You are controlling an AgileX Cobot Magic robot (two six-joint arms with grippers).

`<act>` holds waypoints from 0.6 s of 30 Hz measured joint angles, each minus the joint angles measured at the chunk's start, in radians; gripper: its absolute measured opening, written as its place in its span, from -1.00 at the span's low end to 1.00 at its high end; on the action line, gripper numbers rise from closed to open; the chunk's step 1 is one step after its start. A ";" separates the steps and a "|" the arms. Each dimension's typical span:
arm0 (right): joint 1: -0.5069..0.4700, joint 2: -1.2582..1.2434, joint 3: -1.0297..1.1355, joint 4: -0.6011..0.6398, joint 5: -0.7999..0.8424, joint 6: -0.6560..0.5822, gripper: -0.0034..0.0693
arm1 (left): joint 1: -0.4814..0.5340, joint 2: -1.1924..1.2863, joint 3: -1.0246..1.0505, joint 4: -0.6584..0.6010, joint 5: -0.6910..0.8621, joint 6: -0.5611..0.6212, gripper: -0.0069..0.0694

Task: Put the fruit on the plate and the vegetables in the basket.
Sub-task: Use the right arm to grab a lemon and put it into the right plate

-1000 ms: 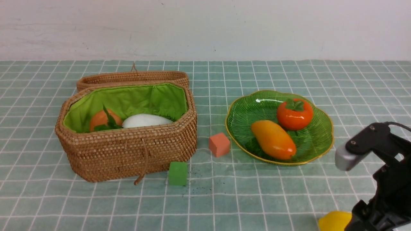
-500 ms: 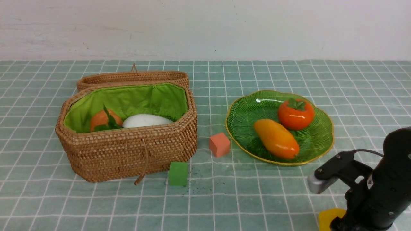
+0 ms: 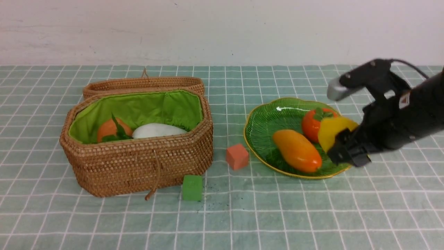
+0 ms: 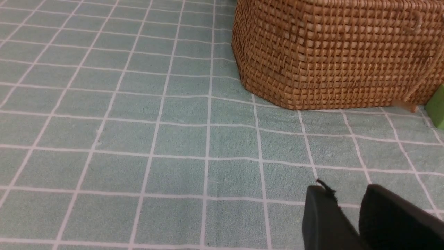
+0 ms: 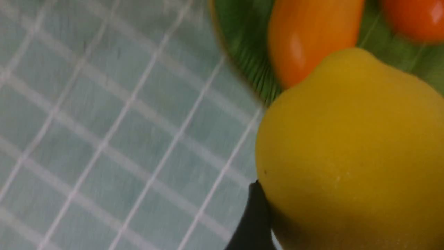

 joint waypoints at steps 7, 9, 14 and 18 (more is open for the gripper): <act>-0.068 0.249 -0.072 -0.062 -0.188 0.142 0.70 | 0.000 0.000 0.000 0.000 0.000 0.000 -0.39; -0.082 0.288 -0.076 -0.064 -0.182 0.169 0.70 | 0.000 0.000 0.000 0.000 0.000 0.000 -0.39; -0.098 0.335 -0.076 -0.065 -0.212 0.191 0.70 | 0.000 0.000 0.000 0.000 0.000 0.000 -0.39; -0.098 0.335 -0.081 -0.057 -0.233 0.193 0.73 | 0.000 0.000 0.000 0.000 0.000 0.000 -0.39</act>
